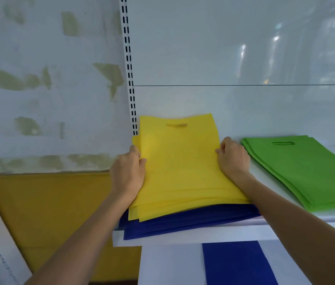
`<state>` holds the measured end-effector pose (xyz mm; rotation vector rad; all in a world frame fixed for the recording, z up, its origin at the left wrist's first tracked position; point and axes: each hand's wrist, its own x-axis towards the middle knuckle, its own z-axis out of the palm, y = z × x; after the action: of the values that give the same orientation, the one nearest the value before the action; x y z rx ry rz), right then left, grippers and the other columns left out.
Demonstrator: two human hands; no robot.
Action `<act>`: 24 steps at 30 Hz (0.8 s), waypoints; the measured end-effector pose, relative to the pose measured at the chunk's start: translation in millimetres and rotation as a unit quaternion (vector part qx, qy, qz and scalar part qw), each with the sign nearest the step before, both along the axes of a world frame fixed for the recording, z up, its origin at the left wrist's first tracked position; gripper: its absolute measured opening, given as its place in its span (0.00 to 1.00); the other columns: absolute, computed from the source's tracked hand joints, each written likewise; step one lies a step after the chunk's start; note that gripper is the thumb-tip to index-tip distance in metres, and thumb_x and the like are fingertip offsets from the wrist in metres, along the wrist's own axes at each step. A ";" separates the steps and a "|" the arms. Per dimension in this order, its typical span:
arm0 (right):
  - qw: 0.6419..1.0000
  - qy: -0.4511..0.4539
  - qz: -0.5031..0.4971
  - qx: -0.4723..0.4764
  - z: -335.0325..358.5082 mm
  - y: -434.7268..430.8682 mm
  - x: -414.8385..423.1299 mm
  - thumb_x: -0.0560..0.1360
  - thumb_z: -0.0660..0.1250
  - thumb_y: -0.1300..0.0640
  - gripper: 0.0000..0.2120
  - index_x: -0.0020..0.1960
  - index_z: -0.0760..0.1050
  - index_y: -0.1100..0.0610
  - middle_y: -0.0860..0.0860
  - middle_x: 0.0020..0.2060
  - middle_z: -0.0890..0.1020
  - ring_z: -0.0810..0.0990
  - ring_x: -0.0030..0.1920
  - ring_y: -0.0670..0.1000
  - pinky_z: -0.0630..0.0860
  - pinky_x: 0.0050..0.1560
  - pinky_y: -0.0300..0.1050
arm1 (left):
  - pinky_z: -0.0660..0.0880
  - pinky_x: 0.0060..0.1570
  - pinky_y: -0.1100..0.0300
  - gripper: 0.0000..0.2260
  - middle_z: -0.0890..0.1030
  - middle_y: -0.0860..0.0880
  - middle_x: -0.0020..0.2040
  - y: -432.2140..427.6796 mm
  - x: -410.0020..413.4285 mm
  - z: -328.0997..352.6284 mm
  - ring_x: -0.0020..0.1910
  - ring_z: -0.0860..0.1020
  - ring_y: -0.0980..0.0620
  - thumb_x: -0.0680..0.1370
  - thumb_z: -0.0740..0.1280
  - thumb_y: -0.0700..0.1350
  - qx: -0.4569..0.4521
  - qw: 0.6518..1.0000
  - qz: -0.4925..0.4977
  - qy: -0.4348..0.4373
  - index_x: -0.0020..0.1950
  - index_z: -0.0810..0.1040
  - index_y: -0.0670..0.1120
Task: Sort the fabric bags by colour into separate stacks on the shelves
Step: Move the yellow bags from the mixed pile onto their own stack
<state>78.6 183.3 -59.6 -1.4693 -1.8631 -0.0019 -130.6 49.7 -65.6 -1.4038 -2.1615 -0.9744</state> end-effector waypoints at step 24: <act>0.988 0.064 -0.049 0.128 99.4 -41.7 222.3 0.75 0.57 0.68 0.20 0.65 0.72 0.63 0.58 0.63 0.74 0.72 0.63 0.59 0.67 0.64 0.47 | 0.66 0.59 0.55 0.15 0.75 0.42 0.63 51.4 162.7 95.8 0.62 0.71 0.42 0.79 0.61 0.43 -0.003 0.956 -0.289 0.042 0.65 0.74 0.44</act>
<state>300.8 141.7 39.8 -1.3484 -1.6193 -0.1837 32.2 101.1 30.1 -2.0988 -1.7149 -1.0671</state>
